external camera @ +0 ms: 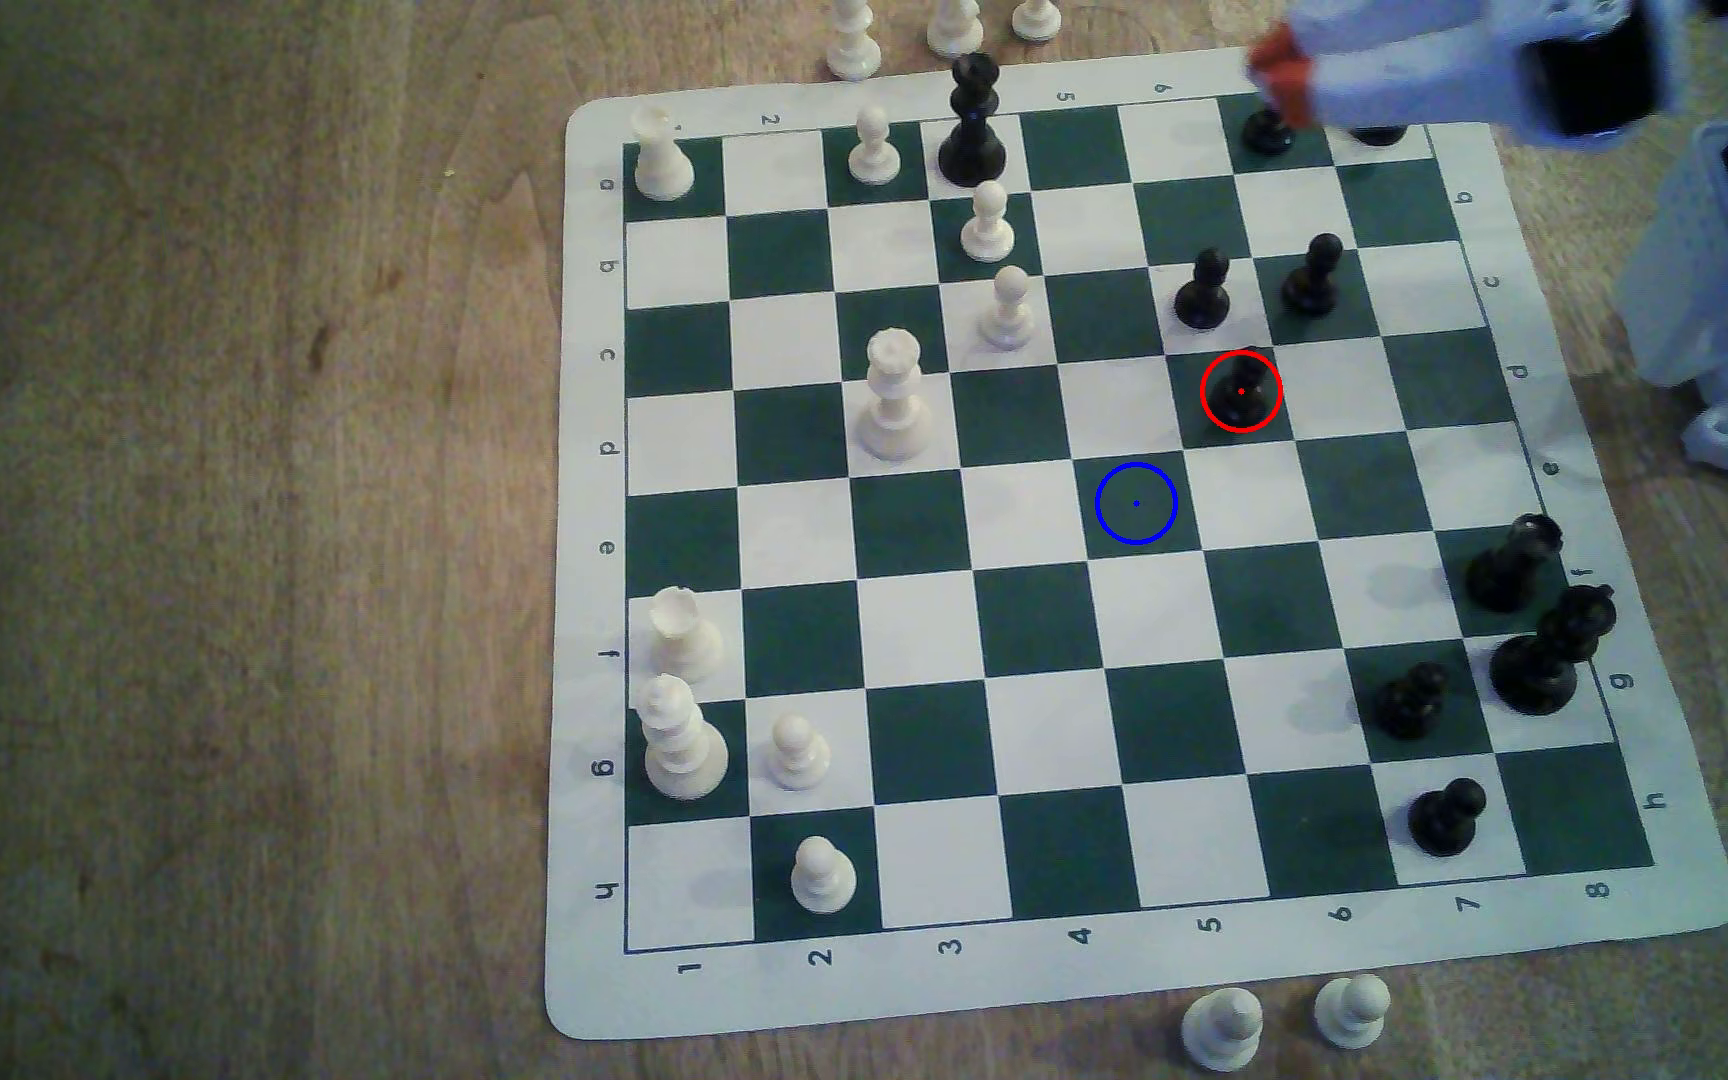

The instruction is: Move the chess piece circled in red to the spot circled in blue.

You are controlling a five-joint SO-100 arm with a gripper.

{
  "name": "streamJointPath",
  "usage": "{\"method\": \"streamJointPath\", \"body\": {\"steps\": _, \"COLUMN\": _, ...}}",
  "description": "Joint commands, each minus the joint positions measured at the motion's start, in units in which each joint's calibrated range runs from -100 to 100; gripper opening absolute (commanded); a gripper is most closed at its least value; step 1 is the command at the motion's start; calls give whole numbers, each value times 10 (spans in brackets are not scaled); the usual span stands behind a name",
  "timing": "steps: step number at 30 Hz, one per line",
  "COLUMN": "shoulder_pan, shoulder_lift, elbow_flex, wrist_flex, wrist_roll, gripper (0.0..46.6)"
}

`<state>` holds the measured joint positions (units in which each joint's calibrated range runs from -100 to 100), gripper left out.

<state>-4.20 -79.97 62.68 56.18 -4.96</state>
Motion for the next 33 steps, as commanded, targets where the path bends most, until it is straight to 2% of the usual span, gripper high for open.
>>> {"method": "streamJointPath", "body": {"steps": 1, "shoulder_pan": -35, "shoulder_lift": 89, "elbow_flex": -185, "wrist_flex": 185, "wrist_roll": -6, "gripper": 12}}
{"method": "streamJointPath", "body": {"steps": 3, "shoulder_pan": -44, "shoulder_lift": 128, "elbow_flex": -192, "wrist_flex": 239, "wrist_roll": 5, "gripper": 3}}
{"method": "streamJointPath", "body": {"steps": 4, "shoulder_pan": -51, "shoulder_lift": 140, "elbow_flex": -183, "wrist_flex": 243, "wrist_roll": 1, "gripper": 3}}
{"method": "streamJointPath", "body": {"steps": 5, "shoulder_pan": -58, "shoulder_lift": 149, "elbow_flex": -170, "wrist_flex": 243, "wrist_roll": -2, "gripper": 9}}
{"method": "streamJointPath", "body": {"steps": 8, "shoulder_pan": -80, "shoulder_lift": 170, "elbow_flex": -98, "wrist_flex": 197, "wrist_roll": -21, "gripper": 66}}
{"method": "streamJointPath", "body": {"steps": 15, "shoulder_pan": -73, "shoulder_lift": 250, "elbow_flex": -68, "wrist_flex": 132, "wrist_roll": -23, "gripper": 99}}
{"method": "streamJointPath", "body": {"steps": 20, "shoulder_pan": -69, "shoulder_lift": 290, "elbow_flex": -53, "wrist_flex": 94, "wrist_roll": -26, "gripper": 98}}
{"method": "streamJointPath", "body": {"steps": 27, "shoulder_pan": -35, "shoulder_lift": 292, "elbow_flex": 5, "wrist_flex": 80, "wrist_roll": -10, "gripper": 86}}
{"method": "streamJointPath", "body": {"steps": 33, "shoulder_pan": -37, "shoulder_lift": 290, "elbow_flex": 31, "wrist_flex": 54, "wrist_roll": -11, "gripper": 109}}
